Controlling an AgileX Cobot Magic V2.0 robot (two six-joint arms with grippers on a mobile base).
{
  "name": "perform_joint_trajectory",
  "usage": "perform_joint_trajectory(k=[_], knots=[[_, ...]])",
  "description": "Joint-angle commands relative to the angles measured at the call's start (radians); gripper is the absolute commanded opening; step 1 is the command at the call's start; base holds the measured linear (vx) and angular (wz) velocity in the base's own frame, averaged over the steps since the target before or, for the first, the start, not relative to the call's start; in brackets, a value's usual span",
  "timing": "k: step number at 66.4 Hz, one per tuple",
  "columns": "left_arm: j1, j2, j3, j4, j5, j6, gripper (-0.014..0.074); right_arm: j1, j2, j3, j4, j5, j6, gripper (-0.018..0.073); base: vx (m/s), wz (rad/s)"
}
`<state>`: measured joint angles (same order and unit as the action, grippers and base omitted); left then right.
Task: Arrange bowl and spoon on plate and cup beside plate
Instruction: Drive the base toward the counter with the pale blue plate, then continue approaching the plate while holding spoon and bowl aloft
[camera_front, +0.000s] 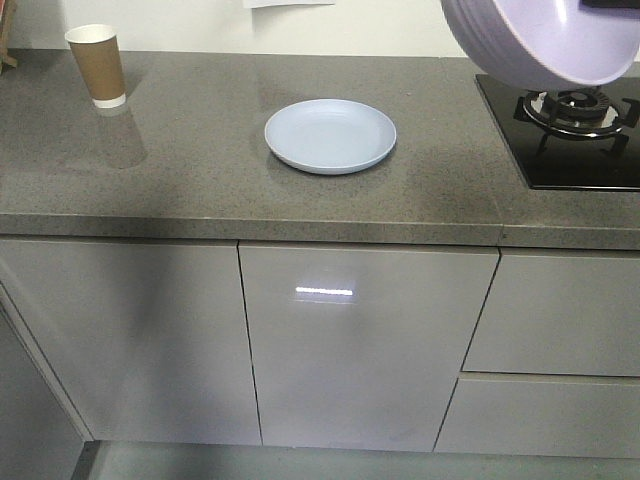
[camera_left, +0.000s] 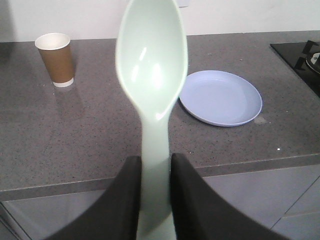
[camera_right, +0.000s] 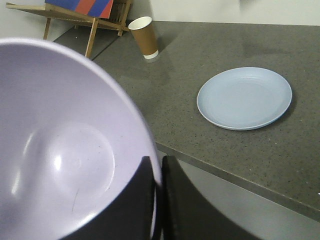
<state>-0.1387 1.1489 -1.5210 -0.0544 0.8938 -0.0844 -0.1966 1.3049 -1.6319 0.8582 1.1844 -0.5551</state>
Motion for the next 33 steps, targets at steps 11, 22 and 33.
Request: perform_joint_trajectory(k=[11,22,33], knots=[[-0.001,-0.018,-0.027,-0.011,-0.066,-0.001,-0.0006,-0.005,-0.026,-0.029,0.054,-0.042,-0.010,-0.0010,0.06,-0.03],[-0.001,-0.018,-0.027,-0.011,-0.066,-0.001,-0.0006,-0.005,-0.026,-0.029,0.054,-0.042,-0.010,-0.0010,0.06,0.00],[-0.001,-0.018,-0.027,-0.011,-0.066,-0.001,-0.0006,-0.005,-0.026,-0.029,0.054,-0.042,-0.010,-0.0010,0.06,0.03]])
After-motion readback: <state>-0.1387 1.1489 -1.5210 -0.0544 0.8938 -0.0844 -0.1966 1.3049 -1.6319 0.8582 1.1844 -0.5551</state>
